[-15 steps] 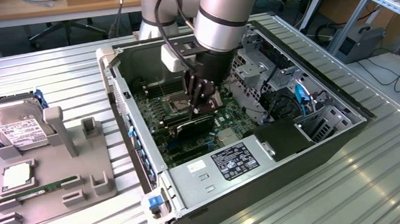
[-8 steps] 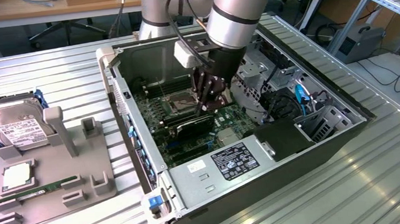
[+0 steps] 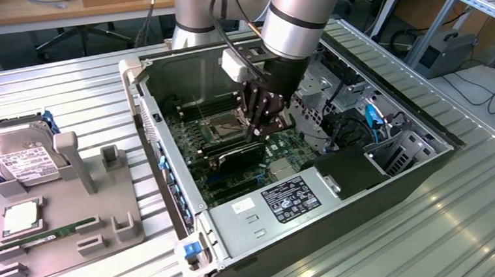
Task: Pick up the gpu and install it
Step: 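Press down on the gpu until it lock into place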
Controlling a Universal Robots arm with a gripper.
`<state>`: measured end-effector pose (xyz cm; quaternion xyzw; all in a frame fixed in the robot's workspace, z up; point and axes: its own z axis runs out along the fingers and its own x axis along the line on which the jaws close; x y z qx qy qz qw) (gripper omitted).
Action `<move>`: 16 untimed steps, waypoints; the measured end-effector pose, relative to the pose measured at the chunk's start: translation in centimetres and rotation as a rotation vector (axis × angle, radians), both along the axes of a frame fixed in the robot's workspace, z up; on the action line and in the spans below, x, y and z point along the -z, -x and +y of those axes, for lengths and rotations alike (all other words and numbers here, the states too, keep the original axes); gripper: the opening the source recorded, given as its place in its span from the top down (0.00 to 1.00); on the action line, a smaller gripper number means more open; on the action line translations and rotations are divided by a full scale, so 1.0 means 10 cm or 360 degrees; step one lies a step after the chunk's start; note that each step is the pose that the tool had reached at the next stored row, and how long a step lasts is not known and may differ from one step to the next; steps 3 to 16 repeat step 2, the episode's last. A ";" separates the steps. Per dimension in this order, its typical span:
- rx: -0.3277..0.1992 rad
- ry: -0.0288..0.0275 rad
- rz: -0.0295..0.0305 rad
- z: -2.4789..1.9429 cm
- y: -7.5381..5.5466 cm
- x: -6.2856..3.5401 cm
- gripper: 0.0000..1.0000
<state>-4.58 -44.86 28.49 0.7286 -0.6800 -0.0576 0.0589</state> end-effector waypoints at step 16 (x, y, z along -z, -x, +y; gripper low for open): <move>0.0000 0.00000 0.00000 0.000 0.00 0.000 0.89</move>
